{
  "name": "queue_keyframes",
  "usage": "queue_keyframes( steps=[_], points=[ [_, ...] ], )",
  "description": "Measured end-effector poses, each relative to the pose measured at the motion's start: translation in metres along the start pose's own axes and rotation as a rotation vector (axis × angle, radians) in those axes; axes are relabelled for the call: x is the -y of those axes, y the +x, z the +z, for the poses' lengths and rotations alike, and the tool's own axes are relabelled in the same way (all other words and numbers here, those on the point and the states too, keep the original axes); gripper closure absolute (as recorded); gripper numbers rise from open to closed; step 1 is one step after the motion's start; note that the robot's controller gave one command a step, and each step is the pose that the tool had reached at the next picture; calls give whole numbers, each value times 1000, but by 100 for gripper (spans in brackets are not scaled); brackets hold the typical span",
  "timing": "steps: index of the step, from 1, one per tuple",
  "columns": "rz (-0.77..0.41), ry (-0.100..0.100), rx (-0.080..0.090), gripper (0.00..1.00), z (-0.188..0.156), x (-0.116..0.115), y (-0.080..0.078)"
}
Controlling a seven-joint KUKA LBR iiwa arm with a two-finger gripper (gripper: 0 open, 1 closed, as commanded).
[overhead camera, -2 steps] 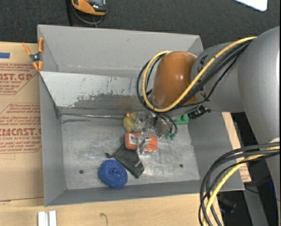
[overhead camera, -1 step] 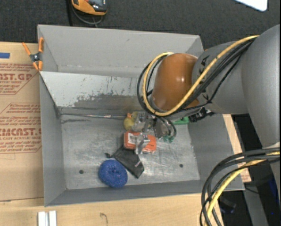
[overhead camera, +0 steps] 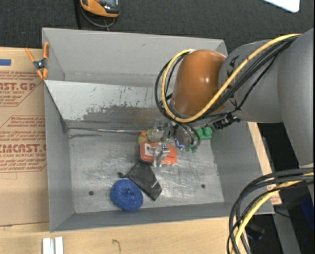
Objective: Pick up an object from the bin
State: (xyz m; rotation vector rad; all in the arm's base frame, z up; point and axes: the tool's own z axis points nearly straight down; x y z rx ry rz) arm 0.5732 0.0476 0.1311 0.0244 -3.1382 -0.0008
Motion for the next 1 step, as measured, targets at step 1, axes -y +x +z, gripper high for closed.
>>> queue_keyframes(
  steps=[1],
  points=[
    [-416, 0, 6, 100, -107, -57, 11]
  ],
)
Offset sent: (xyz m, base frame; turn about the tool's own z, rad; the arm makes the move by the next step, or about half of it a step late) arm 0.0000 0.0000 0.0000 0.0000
